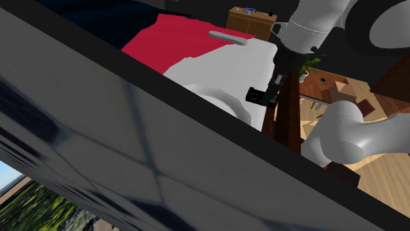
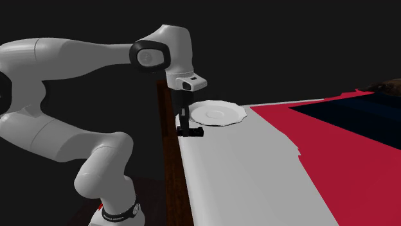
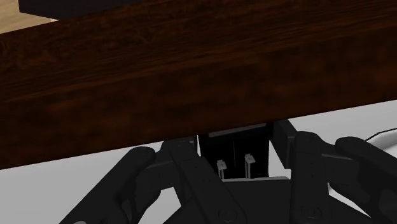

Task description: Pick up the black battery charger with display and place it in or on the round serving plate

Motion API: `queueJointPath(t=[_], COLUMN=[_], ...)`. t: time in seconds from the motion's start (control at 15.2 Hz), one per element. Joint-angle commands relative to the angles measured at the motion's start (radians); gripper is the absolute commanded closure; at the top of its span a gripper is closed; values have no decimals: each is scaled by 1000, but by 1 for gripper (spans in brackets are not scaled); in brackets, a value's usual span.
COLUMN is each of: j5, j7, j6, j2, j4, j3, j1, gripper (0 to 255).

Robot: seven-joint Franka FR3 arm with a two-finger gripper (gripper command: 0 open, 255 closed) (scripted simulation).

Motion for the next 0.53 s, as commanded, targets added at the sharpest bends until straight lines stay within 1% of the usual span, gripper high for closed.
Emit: queueJointPath(t=[0.0, 0.46], j5=[-3, -16], j7=[0, 4], j6=[-17, -94], j2=[6, 41], j4=[23, 134], j3=[-3, -15], j1=[-2, -9], gripper=[255, 255])
